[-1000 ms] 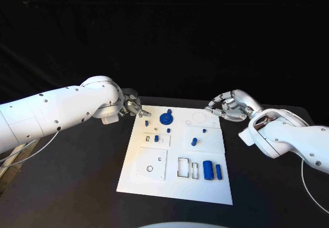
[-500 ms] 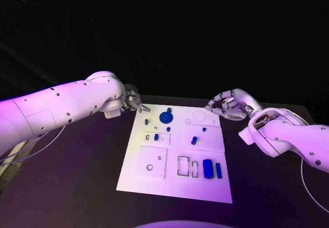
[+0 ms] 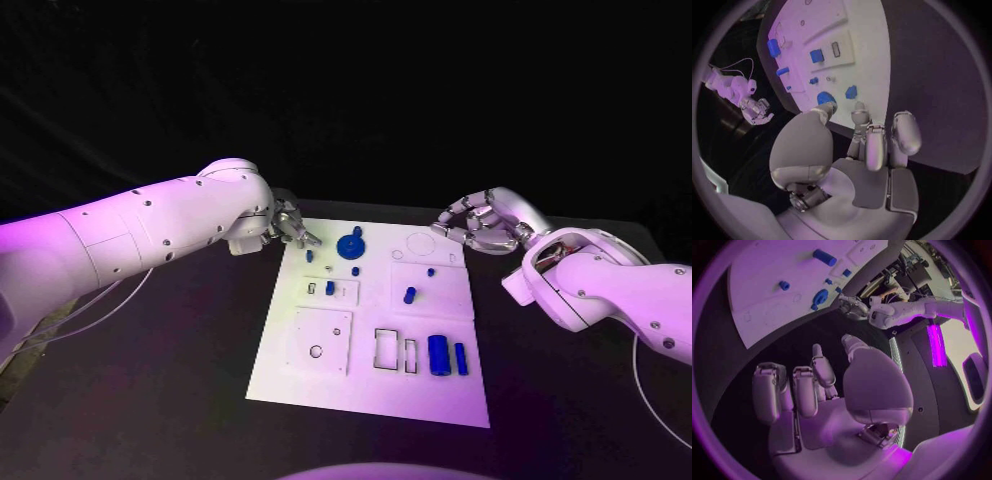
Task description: Assemble the parts on the task board
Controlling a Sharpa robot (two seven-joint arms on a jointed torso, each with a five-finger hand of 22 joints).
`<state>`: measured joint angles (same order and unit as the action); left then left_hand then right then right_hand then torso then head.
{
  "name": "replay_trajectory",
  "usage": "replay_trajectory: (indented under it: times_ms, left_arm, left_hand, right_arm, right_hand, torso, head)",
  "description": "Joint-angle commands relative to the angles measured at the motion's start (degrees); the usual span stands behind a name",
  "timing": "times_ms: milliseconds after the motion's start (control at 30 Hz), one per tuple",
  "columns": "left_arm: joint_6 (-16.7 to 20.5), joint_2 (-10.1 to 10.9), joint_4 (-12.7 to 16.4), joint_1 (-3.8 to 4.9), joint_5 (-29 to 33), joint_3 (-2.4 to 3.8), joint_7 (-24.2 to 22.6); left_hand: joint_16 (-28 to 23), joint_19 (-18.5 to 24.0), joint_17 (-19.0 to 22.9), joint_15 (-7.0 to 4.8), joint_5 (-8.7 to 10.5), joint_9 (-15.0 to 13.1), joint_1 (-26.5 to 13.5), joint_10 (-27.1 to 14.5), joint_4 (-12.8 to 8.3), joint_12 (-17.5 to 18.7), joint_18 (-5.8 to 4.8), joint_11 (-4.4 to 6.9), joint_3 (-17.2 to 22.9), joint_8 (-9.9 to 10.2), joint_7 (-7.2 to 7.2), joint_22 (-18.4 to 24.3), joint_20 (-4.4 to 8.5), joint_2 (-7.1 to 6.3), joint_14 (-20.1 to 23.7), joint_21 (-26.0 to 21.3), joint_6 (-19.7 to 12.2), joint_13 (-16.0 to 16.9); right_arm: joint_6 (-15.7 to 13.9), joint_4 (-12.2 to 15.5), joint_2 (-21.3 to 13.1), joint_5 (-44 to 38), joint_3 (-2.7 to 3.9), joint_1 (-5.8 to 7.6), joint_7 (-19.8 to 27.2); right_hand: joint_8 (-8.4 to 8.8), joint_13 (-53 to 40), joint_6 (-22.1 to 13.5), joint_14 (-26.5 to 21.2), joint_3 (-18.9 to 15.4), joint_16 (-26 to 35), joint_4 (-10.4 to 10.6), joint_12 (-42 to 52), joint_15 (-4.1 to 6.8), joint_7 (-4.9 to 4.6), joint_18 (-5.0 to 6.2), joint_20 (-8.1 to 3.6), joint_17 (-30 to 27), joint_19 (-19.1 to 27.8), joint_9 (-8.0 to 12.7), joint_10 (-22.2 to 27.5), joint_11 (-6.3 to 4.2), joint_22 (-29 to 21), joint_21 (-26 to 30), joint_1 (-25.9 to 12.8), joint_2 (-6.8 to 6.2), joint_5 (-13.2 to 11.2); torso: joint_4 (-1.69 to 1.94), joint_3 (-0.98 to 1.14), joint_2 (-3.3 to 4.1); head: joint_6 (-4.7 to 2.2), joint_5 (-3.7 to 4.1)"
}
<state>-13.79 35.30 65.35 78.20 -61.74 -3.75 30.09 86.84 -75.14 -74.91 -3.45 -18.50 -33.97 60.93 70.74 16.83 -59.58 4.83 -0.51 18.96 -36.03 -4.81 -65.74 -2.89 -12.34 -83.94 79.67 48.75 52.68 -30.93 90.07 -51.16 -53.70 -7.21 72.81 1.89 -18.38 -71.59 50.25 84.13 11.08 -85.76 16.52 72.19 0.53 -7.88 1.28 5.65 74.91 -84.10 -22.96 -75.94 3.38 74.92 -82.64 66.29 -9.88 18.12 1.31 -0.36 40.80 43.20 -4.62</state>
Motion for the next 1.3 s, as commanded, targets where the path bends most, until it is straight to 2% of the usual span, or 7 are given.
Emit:
replay_trajectory:
  times_ms: [33, 200, 567, 767, 1067, 1233, 1300]
  left_arm:
    - [-2.3, -0.4, -0.4, -0.2, 1.5, -0.04, -0.5]
    - [-2.8, -0.7, -1.0, -0.56, 1.7, -0.13, -0.5]
    - [-3.0, -1.2, -1.9, -1.06, 2.0, -0.22, -0.4]
    - [-2.2, -1.4, -2.2, -1.19, 2.3, -0.23, -0.5]
    - [-0.9, -1.5, -2.2, -1.24, 3.1, -0.23, -0.6]
    - [0.5, -1.5, -2.3, -1.25, 4.3, -0.23, -0.8]
    - [1.2, -1.5, -2.2, -1.25, 5.2, -0.23, -0.9]
  left_hand:
    - [0.4, -0.4, -9.3, 0.47, -0.02, 0.1, 0.1, 0.5, 0.0, -0.3, 0.29, 0.02, -0.4, 0.2, 0.06, -0.1, -0.09, 0.55, -4.5, 0.2, 0.6, 0.1]
    - [0.4, -0.4, -9.3, 0.46, -0.02, 0.1, 0.3, 0.5, -0.1, -0.3, 0.28, 0.06, -0.3, 0.3, 0.12, -0.2, -0.1, 0.79, -4.5, 0.3, 0.8, 0.0]
    - [0.5, -0.5, -9.5, 0.35, -0.12, 0.3, 2.5, 0.6, -0.3, -0.5, 0.26, 0.19, 0.1, 0.6, 0.24, -0.3, -0.08, 1.7, -4.6, 0.3, 1.4, 0.0]
    - [0.5, -0.7, -9.5, 0.18, -0.25, 0.4, 5.3, 0.8, -0.4, -0.7, 0.22, 0.4, 1.4, 0.8, 0.47, -0.5, 0.01, 3.49, -4.6, 0.4, 1.9, 0.1]
    - [0.5, -0.8, -9.5, -0.01, -0.3, 0.3, 8.5, 0.8, -0.7, -0.9, 0.19, 0.62, 3.0, 0.9, 0.69, -0.7, 0.12, 4.63, -4.6, 0.5, 2.0, 0.1]
    - [0.6, -0.8, -9.6, -0.24, -0.41, 0.0, 12.7, 0.9, -1.8, -1.0, 0.18, 0.84, 6.1, 0.6, 0.92, -0.8, 0.24, 5.72, -4.6, 0.5, 1.7, 0.1]
    - [0.6, -0.8, -9.5, -0.42, -0.42, -0.7, 15.5, 0.9, -3.5, -1.0, 0.18, 0.97, 9.4, -0.2, 1.0, -0.9, 0.35, 5.89, -4.6, 0.5, 1.4, 0.1]
  right_arm:
    - [0.4, 0.0, 0.1, -0.2, 0.0, -0.06, 0.4]
    - [0.4, 0.0, 0.1, -0.2, 0.0, -0.07, 0.4]
    - [0.5, 0.0, 0.2, -0.2, 0.0, -0.08, 0.4]
    - [0.5, 0.1, 0.2, -0.3, 0.0, -0.08, 0.4]
    - [0.5, 0.0, 0.2, -0.3, 0.0, -0.09, 0.4]
    - [0.5, -0.1, 0.3, -0.3, 0.0, -0.16, 0.4]
    - [0.6, -0.2, 0.3, -0.3, 0.0, -0.18, 0.4]
  right_hand:
    - [-0.3, 0.1, -0.3, 3.4, -0.5, 0.2, 0.0, -0.2, 0.32, -0.05, 0.81, -0.4, 4.0, -1.3, -0.1, 0.3, -0.12, 9.8, 0.3, 0.0, 0.41, 0.3]
    - [-0.3, 0.1, -0.3, 3.4, -0.5, 0.2, 0.0, -0.2, 0.32, -0.05, 0.81, -0.4, 4.0, -1.3, -0.1, 0.3, -0.12, 9.8, 0.3, 0.0, 0.41, 0.3]
    - [-0.37, 0.0, -0.3, 3.4, -0.5, 0.2, 0.0, -0.1, 0.34, -0.04, 0.8, -0.41, 4.1, -1.3, -0.1, 0.3, -0.13, 9.8, 0.3, 0.3, 0.63, 0.8]
    - [-0.41, 0.0, -0.3, 3.4, -0.5, 0.2, -0.1, -0.1, 0.35, -0.03, 0.81, -0.42, 4.0, -1.3, -0.1, 0.3, -0.14, 9.8, 0.4, 0.6, 0.74, 0.9]
    - [-0.44, 0.0, -0.3, 3.4, -0.5, 0.2, -0.1, -0.1, 0.36, -0.02, 0.81, -0.43, 4.0, -1.3, -0.1, 0.3, -0.14, 9.8, 0.4, 0.8, 0.79, 1.0]
    - [-0.46, 0.0, -0.3, 3.4, -0.5, 0.2, -0.1, -0.1, 0.36, -0.01, 0.83, -0.43, 3.9, -1.3, -0.1, 0.3, -0.15, 9.7, 0.4, 0.9, 0.84, 1.1]
    - [-0.46, 0.0, -0.3, 3.4, -0.5, 0.2, -0.1, -0.1, 0.36, -0.01, 0.83, -0.43, 3.9, -1.3, -0.1, 0.3, -0.15, 9.7, 0.4, 0.9, 0.84, 1.1]
  torso:
    - [0.06, 0.0, -0.01]
    - [0.07, 0.08, -0.06]
    - [0.01, 0.08, -0.01]
    - [0.02, 0.08, 0.03]
    - [0.07, 0.09, 0.0]
    - [0.06, 0.11, -0.04]
    - [0.05, 0.09, -0.05]
  head:
    - [0.09, -0.07]
    - [0.11, -0.14]
    - [0.04, -0.35]
    - [0.16, -0.32]
    - [0.4, -0.42]
    - [0.49, -0.58]
    - [0.52, -0.64]
